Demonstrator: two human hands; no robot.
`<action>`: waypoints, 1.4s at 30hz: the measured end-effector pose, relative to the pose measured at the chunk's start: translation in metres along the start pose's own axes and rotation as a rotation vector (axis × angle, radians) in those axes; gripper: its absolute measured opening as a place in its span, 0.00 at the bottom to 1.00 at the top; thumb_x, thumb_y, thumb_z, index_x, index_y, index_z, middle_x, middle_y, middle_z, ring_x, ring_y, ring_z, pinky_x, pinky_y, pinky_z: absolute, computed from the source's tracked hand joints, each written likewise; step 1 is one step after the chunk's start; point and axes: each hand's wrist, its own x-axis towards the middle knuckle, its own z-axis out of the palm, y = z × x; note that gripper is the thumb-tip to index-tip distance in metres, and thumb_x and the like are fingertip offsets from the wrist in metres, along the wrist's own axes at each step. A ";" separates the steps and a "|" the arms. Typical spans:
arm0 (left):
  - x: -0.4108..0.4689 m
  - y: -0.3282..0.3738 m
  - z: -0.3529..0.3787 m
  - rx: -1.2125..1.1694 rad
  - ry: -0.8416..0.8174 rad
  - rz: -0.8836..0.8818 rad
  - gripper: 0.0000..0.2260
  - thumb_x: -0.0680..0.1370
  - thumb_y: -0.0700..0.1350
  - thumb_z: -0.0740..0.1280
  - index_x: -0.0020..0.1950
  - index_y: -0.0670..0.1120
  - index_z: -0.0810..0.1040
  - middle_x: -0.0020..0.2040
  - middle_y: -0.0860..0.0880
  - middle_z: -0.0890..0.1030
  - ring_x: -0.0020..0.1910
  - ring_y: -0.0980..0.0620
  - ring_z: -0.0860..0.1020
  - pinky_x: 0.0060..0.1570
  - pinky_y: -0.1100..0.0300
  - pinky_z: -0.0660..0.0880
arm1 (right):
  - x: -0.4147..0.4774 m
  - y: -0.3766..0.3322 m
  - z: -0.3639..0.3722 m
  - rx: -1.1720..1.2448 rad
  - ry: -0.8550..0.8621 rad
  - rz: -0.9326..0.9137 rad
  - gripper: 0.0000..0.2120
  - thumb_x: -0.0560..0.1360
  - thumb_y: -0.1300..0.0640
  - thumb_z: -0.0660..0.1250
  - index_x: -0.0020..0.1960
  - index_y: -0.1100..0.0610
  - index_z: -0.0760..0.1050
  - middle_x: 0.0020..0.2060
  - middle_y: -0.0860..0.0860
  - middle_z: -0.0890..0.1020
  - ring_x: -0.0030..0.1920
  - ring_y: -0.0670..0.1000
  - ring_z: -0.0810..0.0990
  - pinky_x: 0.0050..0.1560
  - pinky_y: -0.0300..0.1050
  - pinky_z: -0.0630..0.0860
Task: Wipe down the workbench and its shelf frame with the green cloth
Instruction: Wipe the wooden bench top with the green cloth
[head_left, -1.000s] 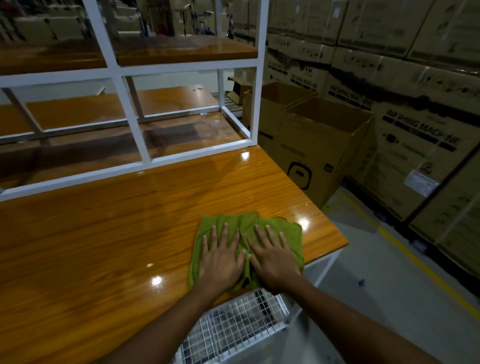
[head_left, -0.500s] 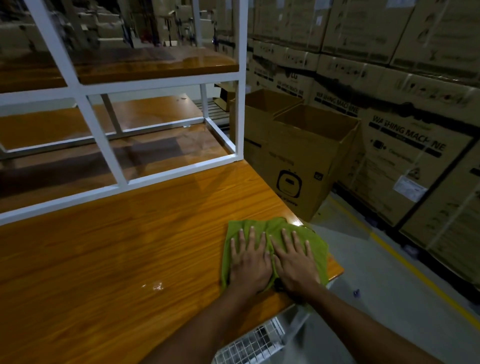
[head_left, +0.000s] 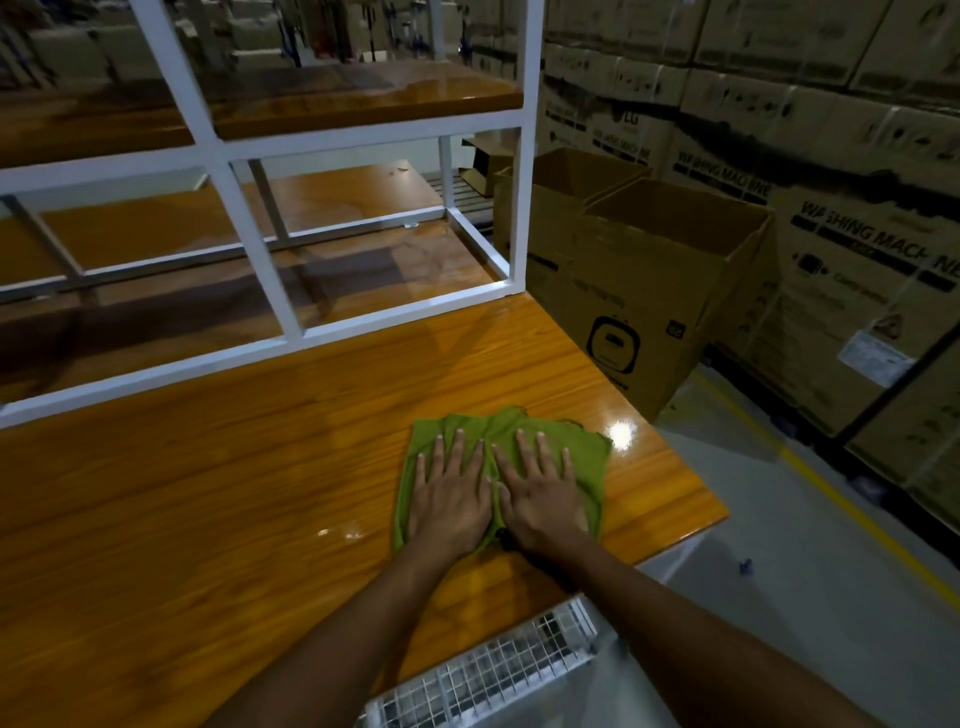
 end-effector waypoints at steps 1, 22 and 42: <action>-0.009 -0.005 0.000 0.003 -0.002 -0.007 0.26 0.82 0.59 0.43 0.80 0.55 0.46 0.80 0.50 0.41 0.78 0.46 0.39 0.76 0.44 0.41 | -0.006 -0.007 0.001 -0.011 -0.004 -0.015 0.34 0.74 0.38 0.29 0.80 0.44 0.40 0.80 0.55 0.42 0.79 0.60 0.38 0.75 0.66 0.41; -0.082 0.045 0.012 -0.053 0.024 0.002 0.30 0.79 0.63 0.45 0.80 0.52 0.53 0.79 0.44 0.48 0.78 0.38 0.45 0.72 0.40 0.42 | -0.080 0.038 0.013 0.037 0.105 0.025 0.27 0.81 0.35 0.40 0.79 0.40 0.54 0.79 0.50 0.53 0.79 0.55 0.49 0.75 0.59 0.46; 0.116 0.104 0.005 -0.051 0.007 0.072 0.32 0.75 0.59 0.31 0.80 0.56 0.44 0.80 0.48 0.42 0.78 0.43 0.39 0.74 0.42 0.38 | 0.070 0.118 -0.016 0.022 0.055 0.264 0.29 0.80 0.37 0.38 0.79 0.41 0.40 0.80 0.51 0.40 0.79 0.56 0.37 0.75 0.66 0.43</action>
